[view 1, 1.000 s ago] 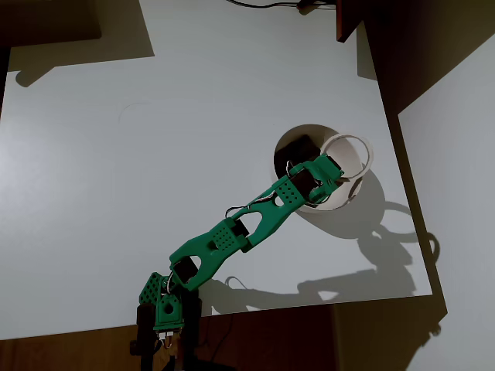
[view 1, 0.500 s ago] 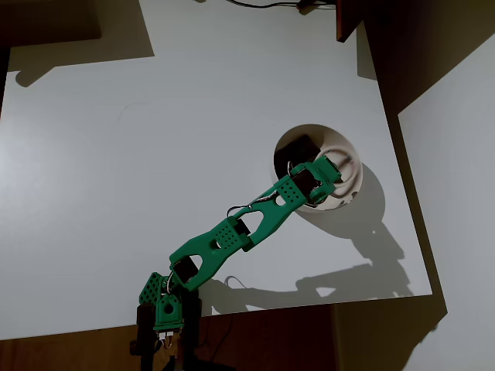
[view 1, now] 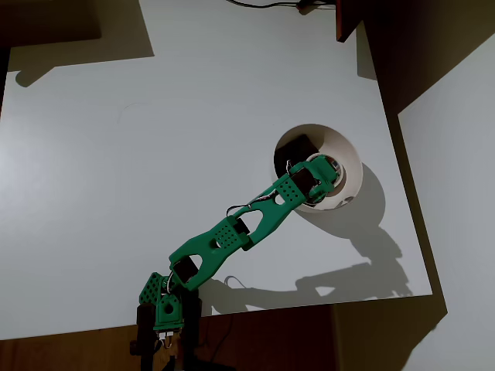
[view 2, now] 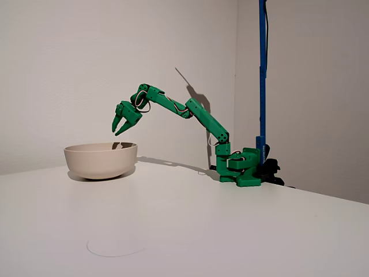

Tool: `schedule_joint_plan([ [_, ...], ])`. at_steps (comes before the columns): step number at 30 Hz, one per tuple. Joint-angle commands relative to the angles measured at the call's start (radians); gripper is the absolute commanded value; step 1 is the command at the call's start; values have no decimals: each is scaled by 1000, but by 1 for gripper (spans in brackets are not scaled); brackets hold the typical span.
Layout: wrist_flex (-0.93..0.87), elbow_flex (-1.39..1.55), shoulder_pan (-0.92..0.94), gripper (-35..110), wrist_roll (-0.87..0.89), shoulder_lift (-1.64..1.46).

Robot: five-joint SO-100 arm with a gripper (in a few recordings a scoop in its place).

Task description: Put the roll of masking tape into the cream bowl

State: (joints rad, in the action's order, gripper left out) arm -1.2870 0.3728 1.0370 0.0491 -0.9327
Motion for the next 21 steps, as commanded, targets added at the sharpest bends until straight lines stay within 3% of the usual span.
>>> schedule_joint_plan([
  [1,-26,-58,-20,-8,17,-183],
  [8,-118,-58,-120,-8,49,-302],
  [21,-371,-58,-472,-8,78,-565],
])
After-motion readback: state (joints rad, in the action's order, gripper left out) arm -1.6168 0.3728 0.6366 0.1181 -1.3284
